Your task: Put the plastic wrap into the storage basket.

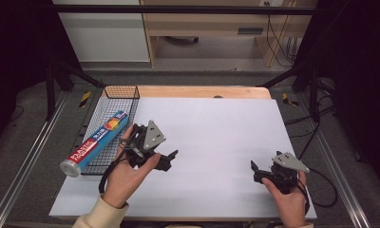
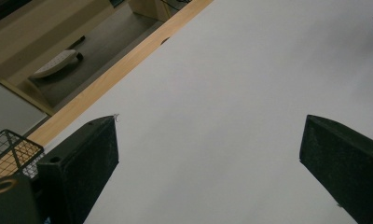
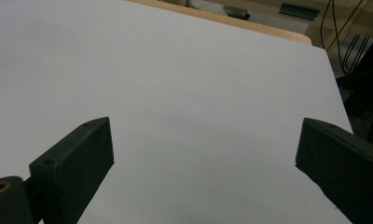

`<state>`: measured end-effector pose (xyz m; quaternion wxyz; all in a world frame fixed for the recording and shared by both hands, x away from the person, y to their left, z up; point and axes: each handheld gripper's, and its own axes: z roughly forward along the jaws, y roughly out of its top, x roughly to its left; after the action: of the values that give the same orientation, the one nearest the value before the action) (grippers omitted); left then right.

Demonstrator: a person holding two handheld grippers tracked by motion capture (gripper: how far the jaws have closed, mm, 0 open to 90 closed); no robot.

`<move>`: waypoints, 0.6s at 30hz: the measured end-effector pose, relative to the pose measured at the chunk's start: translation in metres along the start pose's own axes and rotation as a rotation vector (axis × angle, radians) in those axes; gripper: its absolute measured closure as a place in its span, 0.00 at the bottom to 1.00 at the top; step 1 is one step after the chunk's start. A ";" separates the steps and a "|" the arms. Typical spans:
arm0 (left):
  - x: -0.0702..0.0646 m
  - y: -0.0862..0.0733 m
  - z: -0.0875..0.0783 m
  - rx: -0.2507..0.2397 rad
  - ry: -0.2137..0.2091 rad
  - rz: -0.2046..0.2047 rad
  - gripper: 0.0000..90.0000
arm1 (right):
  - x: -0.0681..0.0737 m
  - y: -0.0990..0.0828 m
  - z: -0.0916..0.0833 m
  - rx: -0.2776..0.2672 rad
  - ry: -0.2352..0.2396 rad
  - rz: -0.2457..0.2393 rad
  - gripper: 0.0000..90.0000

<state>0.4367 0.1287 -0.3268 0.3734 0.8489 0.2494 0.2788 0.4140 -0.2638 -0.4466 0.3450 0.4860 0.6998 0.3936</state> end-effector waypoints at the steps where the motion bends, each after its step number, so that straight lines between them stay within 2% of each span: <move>1: -0.003 0.001 0.000 -0.022 -0.013 0.000 0.05 | 0.000 0.000 0.000 0.003 0.002 0.000 0.05; 5: -0.009 0.002 0.002 -0.044 -0.040 0.008 0.05 | 0.001 0.000 0.000 0.000 0.002 -0.003 0.05; 7: -0.014 0.003 0.004 -0.059 -0.074 0.014 0.05 | 0.001 0.000 0.000 0.000 0.002 -0.003 0.05; 13: -0.020 0.001 0.012 -0.070 -0.101 0.020 0.05 | 0.000 0.000 0.000 0.002 0.005 -0.003 0.05; 15: -0.022 -0.002 0.018 -0.066 -0.097 0.013 0.05 | 0.000 0.000 0.000 0.000 0.004 -0.002 0.05; 18: -0.024 -0.007 0.026 -0.059 -0.120 0.003 0.05 | 0.000 0.000 0.000 0.000 0.005 0.000 0.05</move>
<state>0.4347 0.1051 -0.3540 0.4123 0.8531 0.2167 0.2352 0.4138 -0.2636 -0.4466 0.3435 0.4851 0.7006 0.3948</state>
